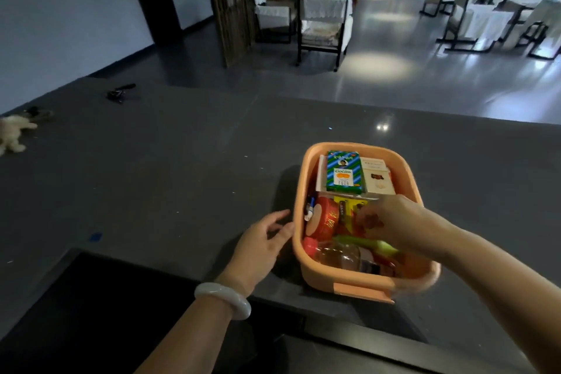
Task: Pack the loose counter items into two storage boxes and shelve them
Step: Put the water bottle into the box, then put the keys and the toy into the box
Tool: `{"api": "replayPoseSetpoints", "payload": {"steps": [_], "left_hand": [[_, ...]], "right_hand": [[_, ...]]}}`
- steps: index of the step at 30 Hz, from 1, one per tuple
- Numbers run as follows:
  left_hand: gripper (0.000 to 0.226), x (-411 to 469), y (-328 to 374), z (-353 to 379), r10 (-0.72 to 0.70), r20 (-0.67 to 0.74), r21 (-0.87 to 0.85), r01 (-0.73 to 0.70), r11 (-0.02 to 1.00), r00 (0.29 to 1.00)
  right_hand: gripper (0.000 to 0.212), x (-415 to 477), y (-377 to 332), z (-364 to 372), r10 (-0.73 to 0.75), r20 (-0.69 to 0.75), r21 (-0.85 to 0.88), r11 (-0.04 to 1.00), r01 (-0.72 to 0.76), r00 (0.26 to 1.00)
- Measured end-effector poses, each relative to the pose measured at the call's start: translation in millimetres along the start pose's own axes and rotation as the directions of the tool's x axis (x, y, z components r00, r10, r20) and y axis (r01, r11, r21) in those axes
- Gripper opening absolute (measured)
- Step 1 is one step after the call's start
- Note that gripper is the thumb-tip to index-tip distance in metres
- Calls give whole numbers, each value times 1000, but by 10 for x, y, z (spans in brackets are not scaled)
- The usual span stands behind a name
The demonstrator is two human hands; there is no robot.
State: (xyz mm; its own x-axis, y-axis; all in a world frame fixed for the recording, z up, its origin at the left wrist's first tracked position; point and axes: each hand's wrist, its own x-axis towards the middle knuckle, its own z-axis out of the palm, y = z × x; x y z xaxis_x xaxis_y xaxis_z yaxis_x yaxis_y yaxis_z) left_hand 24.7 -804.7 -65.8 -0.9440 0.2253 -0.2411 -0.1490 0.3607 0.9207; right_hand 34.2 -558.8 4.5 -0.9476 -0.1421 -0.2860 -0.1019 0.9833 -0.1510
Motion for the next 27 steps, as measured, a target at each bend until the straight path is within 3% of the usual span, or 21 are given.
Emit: {"api": "replayPoseSetpoints", "payload": {"steps": [2, 6, 14, 20, 27], "left_hand": [[44, 2, -12, -158, 21, -96, 94, -12, 995, 995], [40, -29, 49, -603, 62, -243, 282, 9, 959, 968], [44, -268, 36, -1555, 39, -487, 429, 200, 881, 872], [48, -645, -83, -2079, 17, -596, 450, 317, 835, 802], [51, -793, -316, -2687, -57, -657, 435, 440, 786, 752]], "right_hand": [[18, 109, -195, -172, -43, -93, -23, 999, 41, 995], [31, 398, -743, -478, -171, -192, -91, 984, 156, 966], [37, 1203, -1900, -554, -455, -92, 2, 890, 457, 886], [38, 1577, -2652, -423, -582, -64, 5, 812, 584, 811], [41, 1948, -3331, -308, -631, 7, -1, 776, 631, 776]]}}
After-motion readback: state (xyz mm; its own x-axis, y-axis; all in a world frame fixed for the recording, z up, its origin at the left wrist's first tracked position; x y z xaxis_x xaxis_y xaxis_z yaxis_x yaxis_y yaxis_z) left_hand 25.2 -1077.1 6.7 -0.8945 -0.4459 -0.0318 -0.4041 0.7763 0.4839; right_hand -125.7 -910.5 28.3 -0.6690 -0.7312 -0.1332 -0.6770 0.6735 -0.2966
